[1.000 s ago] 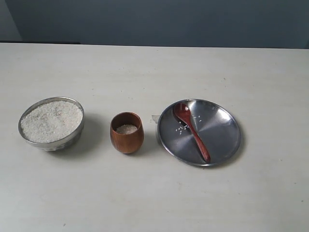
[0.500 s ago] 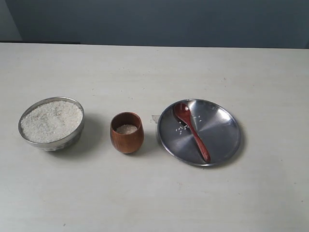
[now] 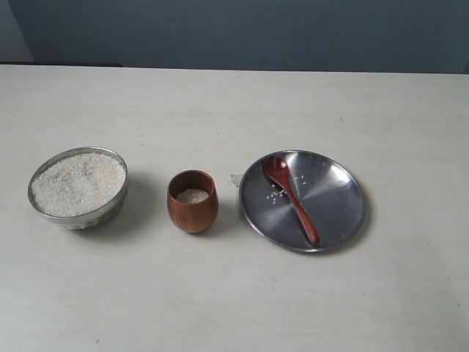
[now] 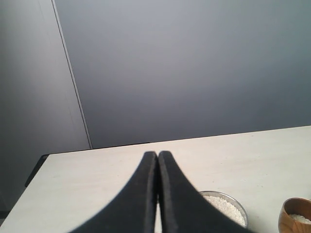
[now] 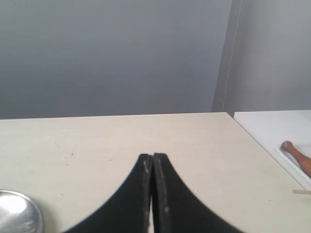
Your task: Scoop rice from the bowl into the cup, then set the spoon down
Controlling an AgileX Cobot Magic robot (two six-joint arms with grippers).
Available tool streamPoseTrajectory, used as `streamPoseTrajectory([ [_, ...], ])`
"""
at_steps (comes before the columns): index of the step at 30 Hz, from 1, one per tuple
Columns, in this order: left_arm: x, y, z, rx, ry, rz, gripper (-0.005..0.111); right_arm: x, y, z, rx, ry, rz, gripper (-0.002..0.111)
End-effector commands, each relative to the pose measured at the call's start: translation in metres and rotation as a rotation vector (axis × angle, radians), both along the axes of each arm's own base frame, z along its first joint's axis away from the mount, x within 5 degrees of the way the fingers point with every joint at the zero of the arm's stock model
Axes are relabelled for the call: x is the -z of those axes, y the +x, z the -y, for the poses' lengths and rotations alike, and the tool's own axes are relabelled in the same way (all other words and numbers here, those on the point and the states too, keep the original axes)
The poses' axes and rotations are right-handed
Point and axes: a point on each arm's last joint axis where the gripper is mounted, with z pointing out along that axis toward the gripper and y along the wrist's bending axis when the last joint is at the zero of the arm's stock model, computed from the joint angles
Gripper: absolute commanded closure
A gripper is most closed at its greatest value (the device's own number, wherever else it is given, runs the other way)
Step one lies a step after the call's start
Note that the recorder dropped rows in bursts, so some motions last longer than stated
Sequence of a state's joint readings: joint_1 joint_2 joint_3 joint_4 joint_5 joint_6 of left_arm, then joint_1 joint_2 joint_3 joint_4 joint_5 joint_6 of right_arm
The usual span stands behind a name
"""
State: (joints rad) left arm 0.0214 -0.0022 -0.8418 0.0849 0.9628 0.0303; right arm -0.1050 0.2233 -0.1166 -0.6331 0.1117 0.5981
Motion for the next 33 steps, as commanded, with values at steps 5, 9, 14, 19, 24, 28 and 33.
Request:
streamPoseTrajectory([
  [5,-0.002,-0.001,0.000,0.001,-0.001,0.012,0.106,-0.009,-0.007,-0.006,-0.057,-0.053,0.139,0.108],
  [9,-0.002,-0.001,0.000,0.001,-0.001,0.012,0.106,-0.014,-0.008,-0.009,-0.086,-0.062,0.191,0.108],
  [14,-0.002,-0.001,0.000,-0.001,0.000,0.012,0.106,-0.024,-0.010,-0.010,-0.095,-0.051,0.234,0.108],
  [19,-0.002,-0.001,-0.001,-0.003,0.001,0.012,0.106,-0.028,-0.011,-0.008,-0.077,0.014,0.239,0.108],
  [24,-0.002,-0.001,-0.001,-0.009,0.006,0.011,0.106,-0.021,-0.011,-0.005,-0.039,0.066,0.173,0.108],
  [28,-0.002,-0.001,-0.002,-0.020,0.014,0.011,0.106,-0.017,-0.010,-0.006,-0.057,-0.026,0.161,0.108],
  [33,-0.002,-0.001,-0.002,-0.023,0.017,0.011,0.106,-0.001,-0.008,-0.006,-0.058,-0.043,0.113,0.108],
])
